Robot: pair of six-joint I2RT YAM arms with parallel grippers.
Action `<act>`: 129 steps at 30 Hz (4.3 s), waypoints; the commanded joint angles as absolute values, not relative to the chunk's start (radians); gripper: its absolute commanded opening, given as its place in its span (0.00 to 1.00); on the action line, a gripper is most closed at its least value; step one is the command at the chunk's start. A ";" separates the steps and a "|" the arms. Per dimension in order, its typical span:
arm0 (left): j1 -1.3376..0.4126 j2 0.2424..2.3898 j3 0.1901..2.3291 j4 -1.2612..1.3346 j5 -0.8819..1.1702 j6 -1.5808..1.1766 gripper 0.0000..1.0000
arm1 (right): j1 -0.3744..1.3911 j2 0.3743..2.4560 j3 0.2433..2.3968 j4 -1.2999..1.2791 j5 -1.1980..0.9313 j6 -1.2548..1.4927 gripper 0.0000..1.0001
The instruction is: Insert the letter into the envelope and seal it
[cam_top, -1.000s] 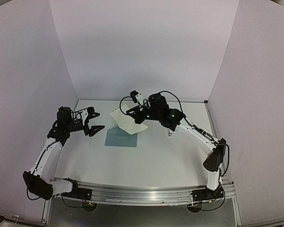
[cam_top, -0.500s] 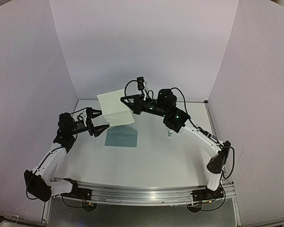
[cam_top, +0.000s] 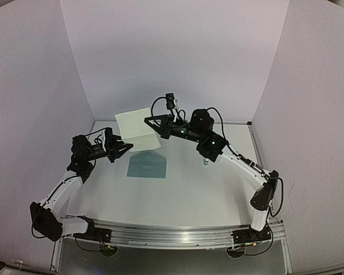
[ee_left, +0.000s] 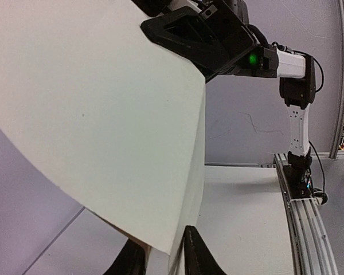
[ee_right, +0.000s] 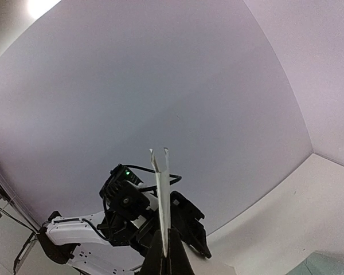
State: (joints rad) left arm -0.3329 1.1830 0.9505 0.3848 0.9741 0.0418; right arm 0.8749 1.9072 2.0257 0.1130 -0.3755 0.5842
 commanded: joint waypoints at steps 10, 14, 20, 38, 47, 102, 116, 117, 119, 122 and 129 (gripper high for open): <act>-0.336 1.155 0.988 0.271 0.930 0.568 0.00 | 0.846 1.856 1.909 0.090 -0.265 0.631 0.16; -0.338 1.148 0.944 0.295 0.855 0.941 0.00 | 0.830 1.840 1.851 0.052 -0.261 0.663 0.57; -0.338 1.155 0.827 0.484 0.861 1.201 0.00 | 0.827 1.860 1.865 -0.077 -0.269 0.661 0.89; -0.339 1.252 0.675 1.053 0.944 1.289 0.00 | 0.781 1.984 1.939 -0.094 -0.590 0.737 0.89; -0.338 1.261 0.674 1.022 0.955 1.333 0.00 | 0.779 2.078 2.053 -0.062 -0.772 0.838 0.58; -0.154 2.264 2.153 -1.162 0.523 0.429 0.99 | 0.709 1.789 1.516 0.310 -0.300 -0.144 0.00; -0.201 2.619 2.399 -1.177 0.557 0.608 0.97 | 0.703 1.792 1.432 0.330 -0.347 -0.032 0.00; -0.206 2.635 2.409 -1.199 0.569 0.614 0.95 | 0.703 1.790 1.430 0.332 -0.349 -0.026 0.00; -0.220 2.642 2.384 -1.205 0.577 0.630 0.92 | 0.703 1.786 1.424 0.336 -0.349 -0.016 0.00; -0.246 2.626 2.335 -1.186 0.553 0.647 0.89 | 0.703 1.781 1.417 0.339 -0.350 -0.003 0.00; -0.267 2.607 2.285 -1.220 0.555 0.699 0.75 | 0.703 1.765 1.403 0.349 -0.343 0.037 0.00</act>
State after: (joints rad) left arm -0.2478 2.6091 2.3472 -1.1365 0.5627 0.6559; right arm 0.7025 1.8246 1.4139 0.3029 -0.3370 0.0053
